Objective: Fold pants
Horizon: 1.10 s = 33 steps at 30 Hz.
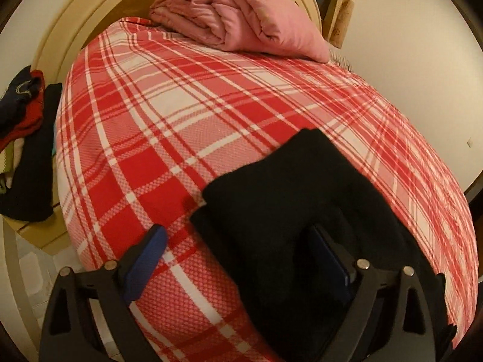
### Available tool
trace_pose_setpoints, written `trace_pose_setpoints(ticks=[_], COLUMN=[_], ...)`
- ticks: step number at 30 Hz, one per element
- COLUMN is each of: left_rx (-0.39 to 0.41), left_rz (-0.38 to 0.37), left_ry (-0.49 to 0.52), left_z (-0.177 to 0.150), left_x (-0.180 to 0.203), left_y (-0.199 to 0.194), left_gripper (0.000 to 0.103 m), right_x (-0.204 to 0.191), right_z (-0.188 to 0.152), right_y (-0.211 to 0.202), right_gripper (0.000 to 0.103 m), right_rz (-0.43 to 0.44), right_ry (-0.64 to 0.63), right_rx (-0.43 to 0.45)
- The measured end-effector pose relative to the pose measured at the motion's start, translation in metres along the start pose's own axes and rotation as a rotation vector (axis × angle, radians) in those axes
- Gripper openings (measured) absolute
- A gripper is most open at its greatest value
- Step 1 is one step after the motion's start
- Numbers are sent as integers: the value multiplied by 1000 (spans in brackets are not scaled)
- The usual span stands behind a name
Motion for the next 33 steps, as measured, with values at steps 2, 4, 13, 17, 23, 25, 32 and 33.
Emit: trace_pose_setpoints(ticks=[2, 4, 13, 17, 23, 25, 32, 33], left_rx=[-8, -6, -24, -4, -8, -6, 43, 42], left_rz=[-9, -17, -43, -46, -69, -42, -80, -86], left_ry=[7, 25, -48, -157, -171, -180, -96, -93], left_z=[3, 3, 3, -6, -7, -3, -3, -2], left_x=[4, 8, 0, -22, -18, -15, 0, 1], left_y=[1, -1, -9, -19, -5, 1, -10, -10], left_gripper=[89, 79, 72, 80, 99, 100, 52, 45], right_x=[2, 3, 6, 10, 8, 8, 11, 11], right_z=[-1, -2, 0, 1, -3, -3, -3, -3], right_y=[2, 2, -9, -14, -7, -8, -8, -8], right_gripper=[32, 32, 32, 32, 32, 32, 32, 32], right_rz=[3, 11, 11, 10, 23, 20, 18, 20], right_ry=[15, 25, 28, 42, 44, 41, 57, 58], right_rx=[-7, -11, 13, 24, -6, -1, -4, -5])
Point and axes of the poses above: each gripper's, at about its wrist camera, not at the fingertips, and y roughly the way its jaws point, x to its right, z to its top, the point moved 4 cm from there along y, roughly the way its jaws point, and after that the axes turned 1 degree about -y, right-handed, at the moved point
